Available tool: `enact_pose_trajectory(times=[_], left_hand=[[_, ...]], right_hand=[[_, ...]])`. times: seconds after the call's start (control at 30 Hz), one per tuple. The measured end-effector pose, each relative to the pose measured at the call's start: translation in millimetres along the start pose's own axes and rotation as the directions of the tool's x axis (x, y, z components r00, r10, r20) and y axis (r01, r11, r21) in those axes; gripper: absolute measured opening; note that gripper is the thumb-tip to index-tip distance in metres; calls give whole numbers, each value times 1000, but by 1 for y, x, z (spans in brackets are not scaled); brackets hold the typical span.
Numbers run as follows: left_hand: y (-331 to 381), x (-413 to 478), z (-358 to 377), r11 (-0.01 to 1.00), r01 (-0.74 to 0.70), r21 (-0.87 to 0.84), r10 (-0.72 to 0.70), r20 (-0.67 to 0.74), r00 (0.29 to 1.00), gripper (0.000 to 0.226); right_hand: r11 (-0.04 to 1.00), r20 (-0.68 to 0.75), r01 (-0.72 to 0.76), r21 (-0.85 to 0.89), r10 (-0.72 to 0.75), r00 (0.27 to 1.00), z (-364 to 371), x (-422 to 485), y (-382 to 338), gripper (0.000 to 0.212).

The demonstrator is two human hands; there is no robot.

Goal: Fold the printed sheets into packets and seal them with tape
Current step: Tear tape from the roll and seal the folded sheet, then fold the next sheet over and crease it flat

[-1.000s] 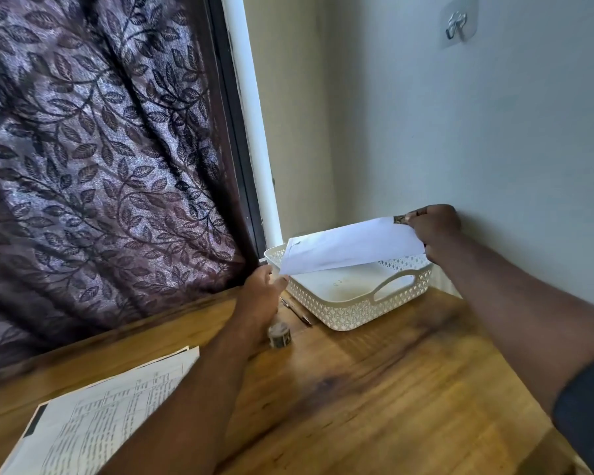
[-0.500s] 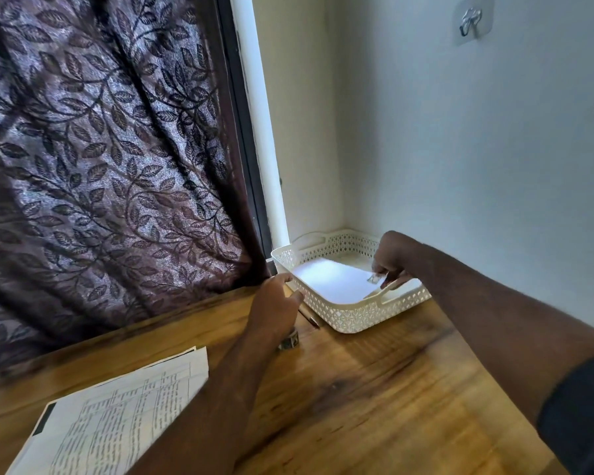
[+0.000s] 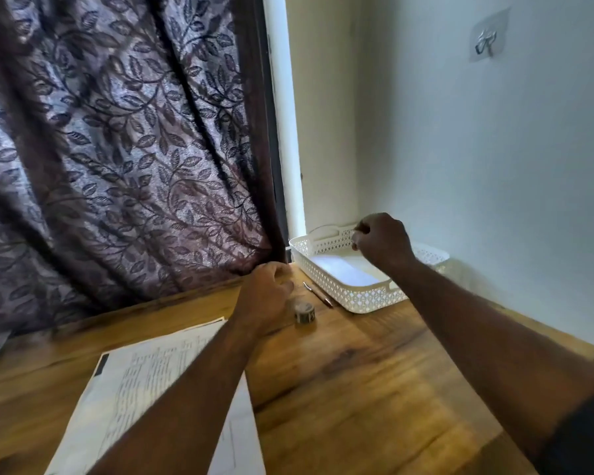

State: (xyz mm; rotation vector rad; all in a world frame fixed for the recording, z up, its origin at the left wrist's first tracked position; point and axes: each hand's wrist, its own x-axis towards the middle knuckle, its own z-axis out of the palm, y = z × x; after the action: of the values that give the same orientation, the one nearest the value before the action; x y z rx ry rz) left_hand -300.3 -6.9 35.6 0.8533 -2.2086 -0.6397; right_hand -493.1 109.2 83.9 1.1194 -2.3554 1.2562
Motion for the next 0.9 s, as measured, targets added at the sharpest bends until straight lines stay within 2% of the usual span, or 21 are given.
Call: enact_pose_trajectory(times=[0.1, 0.23, 0.5, 0.6, 0.7, 0.83, 0.9], left_hand=[[-5, -23, -25, 1000, 28, -5, -28, -10, 1000, 36], [-29, -60, -63, 998, 58, 17, -58, -20, 998, 28], [-117, -128, -154, 976, 158, 151, -151, -56, 987, 24], [-145, -147, -178, 945, 237, 226, -234, -36, 971, 37], [-168, -156, -190, 936, 241, 255, -269, 82, 960, 45], [-181, -152, -191, 861, 225, 455, -338, 182, 923, 72], [-182, -149, -191, 859, 209, 468, -334, 202, 920, 76]], right_hand=[[990, -57, 116, 85, -111, 992, 13, -49, -41, 15], [969, 133, 165, 185, -191, 972, 48, -110, -84, 14], [968, 419, 239, 80, -250, 873, 113, -166, -110, 17], [966, 510, 254, -43, -197, 838, 133, -163, -112, 29], [965, 567, 244, -100, -146, 811, 145, -158, -114, 45], [935, 601, 336, -114, -205, 772, 158, -149, -118, 47], [920, 589, 379, -102, -251, 768, 163, -149, -118, 45]])
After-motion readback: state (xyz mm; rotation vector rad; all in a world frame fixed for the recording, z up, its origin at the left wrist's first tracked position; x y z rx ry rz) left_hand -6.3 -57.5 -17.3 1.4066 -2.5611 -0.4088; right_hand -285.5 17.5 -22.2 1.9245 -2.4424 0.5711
